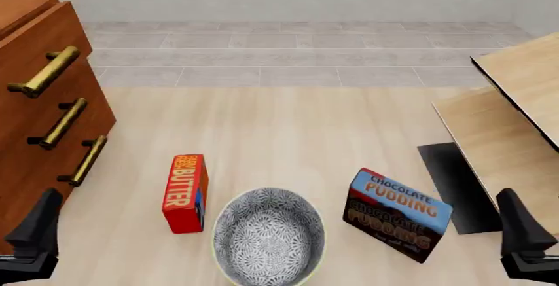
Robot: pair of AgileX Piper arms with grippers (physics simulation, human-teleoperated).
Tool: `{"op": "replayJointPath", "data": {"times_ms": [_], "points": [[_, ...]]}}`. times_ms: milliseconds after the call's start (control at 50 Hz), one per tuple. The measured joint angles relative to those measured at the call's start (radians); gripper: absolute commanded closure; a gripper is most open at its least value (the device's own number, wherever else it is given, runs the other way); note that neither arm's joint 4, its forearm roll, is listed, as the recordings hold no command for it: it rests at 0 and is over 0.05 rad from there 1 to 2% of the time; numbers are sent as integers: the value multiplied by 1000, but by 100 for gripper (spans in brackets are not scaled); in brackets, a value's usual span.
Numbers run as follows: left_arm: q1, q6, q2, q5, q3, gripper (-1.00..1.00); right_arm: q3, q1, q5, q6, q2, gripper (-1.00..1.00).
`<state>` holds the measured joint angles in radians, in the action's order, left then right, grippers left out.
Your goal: Close the top drawer of the cabinet and put the bowl on top of it.
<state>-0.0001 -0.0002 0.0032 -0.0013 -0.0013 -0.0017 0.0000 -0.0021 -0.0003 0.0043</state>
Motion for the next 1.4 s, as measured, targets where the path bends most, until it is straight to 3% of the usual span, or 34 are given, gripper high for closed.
{"op": "replayJointPath", "data": {"times_ms": [580, 1400], "points": [[6, 6, 2, 5, -19, -100, -4, 0, 3, 1, 1, -100], [-10, -48, 325, 9, -345, -100, -4, 0, 4, 0, 1, -100]]}}
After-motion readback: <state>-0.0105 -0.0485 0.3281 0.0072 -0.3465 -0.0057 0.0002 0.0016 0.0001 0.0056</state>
